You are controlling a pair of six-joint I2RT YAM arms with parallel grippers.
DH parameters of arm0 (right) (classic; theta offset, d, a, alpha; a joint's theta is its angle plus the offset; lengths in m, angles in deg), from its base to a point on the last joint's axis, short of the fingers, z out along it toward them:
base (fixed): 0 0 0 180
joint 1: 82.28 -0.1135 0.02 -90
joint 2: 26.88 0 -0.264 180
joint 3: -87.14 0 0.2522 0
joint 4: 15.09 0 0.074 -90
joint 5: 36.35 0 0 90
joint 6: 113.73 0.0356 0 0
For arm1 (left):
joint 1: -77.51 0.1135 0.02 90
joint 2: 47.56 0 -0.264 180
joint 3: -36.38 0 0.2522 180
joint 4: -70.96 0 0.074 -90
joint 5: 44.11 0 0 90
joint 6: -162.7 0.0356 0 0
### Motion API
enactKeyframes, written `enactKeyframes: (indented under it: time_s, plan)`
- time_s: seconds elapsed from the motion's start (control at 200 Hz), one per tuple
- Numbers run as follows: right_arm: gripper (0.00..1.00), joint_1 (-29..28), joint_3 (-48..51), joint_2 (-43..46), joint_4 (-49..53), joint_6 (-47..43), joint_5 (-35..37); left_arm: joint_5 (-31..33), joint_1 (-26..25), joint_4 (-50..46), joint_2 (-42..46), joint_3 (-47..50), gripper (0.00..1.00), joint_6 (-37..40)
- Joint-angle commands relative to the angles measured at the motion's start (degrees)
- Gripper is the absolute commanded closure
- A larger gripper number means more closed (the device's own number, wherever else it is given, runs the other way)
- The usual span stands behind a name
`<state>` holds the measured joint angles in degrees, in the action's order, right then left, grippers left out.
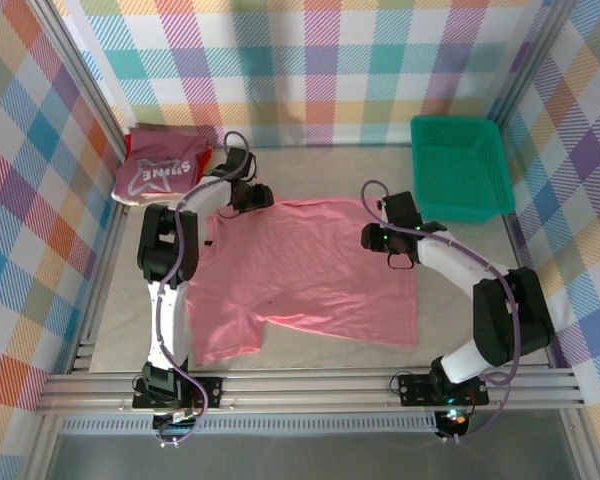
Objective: Fold and stack the t-shirts
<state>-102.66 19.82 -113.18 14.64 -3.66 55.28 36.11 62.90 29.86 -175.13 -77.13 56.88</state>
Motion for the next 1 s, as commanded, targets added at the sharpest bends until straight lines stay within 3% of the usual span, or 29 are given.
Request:
enactKeyframes:
  time_s: [0.0,0.21,0.375,0.48,0.72,0.995]
  plan:
    - [0.62,-0.07,0.62,1.48,-1.06,-0.76,-0.7,1.75,-0.51,-2.42,-0.93,-1.17,0.48,-0.85]
    - [0.61,-0.1,0.48,1.11,-1.85,-0.14,-1.28,3.5,-1.38,-0.3,0.16,1.8,0.52,-2.57]
    - [0.61,-0.09,0.21,1.44,-1.52,-0.47,-1.56,4.59,-1.47,0.52,-0.83,1.44,0.74,-2.9]
    - [0.61,-0.09,0.2,1.75,-1.27,-0.68,-1.54,6.05,-1.64,0.03,-1.19,0.2,0.96,-2.9]
    - [0.61,-0.06,0.28,2.43,-1.02,-0.56,-1.72,9.78,-2.38,-3.29,-2.26,-5.63,1.0,-2.1]
    - [0.6,-0.03,0.46,2.64,-1.19,-0.48,-2.15,14.0,-4.11,-9.03,-9.74,-20.73,1.0,0.93]
